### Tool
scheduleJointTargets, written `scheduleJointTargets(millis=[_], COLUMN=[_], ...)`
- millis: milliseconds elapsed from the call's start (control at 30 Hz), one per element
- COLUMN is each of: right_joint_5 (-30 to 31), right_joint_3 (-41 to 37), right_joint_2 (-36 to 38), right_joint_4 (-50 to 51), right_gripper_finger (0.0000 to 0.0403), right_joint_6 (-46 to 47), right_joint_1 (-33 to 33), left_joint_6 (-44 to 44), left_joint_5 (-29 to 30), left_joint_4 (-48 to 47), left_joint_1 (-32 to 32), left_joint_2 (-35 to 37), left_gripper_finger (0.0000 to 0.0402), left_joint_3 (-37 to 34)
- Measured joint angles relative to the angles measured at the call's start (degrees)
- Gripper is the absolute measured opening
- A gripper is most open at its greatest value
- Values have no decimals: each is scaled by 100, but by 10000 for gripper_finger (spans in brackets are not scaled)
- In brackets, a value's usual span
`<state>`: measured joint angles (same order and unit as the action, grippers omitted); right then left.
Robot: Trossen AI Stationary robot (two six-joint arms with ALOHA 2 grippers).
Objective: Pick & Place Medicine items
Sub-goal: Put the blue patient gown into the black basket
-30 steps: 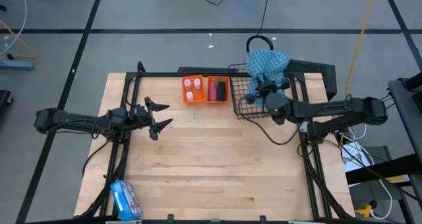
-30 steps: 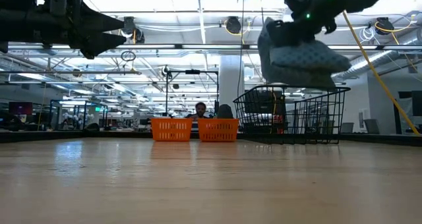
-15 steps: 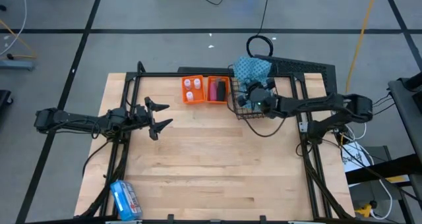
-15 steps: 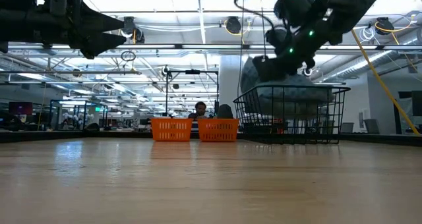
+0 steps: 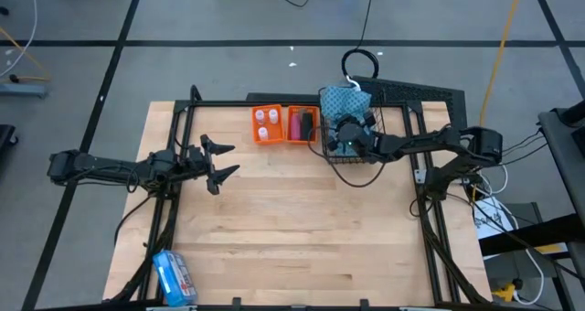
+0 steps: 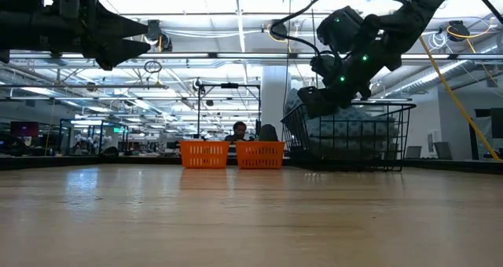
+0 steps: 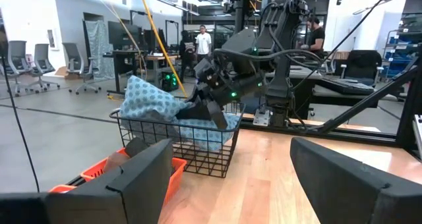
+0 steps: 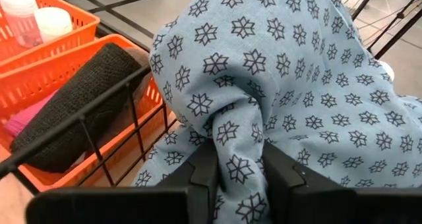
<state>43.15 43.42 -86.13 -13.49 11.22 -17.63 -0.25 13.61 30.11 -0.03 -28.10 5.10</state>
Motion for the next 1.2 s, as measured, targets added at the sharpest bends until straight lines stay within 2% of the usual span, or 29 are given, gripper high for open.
scheduleJointTargets(millis=[233, 533, 733, 867, 1033, 1200], right_joint_5=[-20, -667, -761, -1214, -1347, -1704], right_joint_3=[0, 2, 45, 538, 1209, 1322], right_joint_2=[0, 251, 846, 1257, 1349, 1180], right_joint_4=[43, 32, 65, 722, 1584, 1475], right_gripper_finger=[99, 192, 211, 183, 93, 10], right_joint_6=[14, 122, -190, -443, -699, -1164], right_joint_1=[16, 90, 86, -38, -139, -294], left_joint_6=[0, 0, 0, 0, 0, 0], left_joint_5=[-2, -1, -1, -1, 0, 0], left_joint_4=[0, 0, 0, 0, 0, 0], left_joint_1=[0, 0, -1, -2, 0, 0], left_joint_2=[0, -2, -1, -2, 0, -2], left_gripper_finger=[310, 310, 310, 310, 310, 310], left_joint_3=[0, 0, 0, 0, 0, 0])
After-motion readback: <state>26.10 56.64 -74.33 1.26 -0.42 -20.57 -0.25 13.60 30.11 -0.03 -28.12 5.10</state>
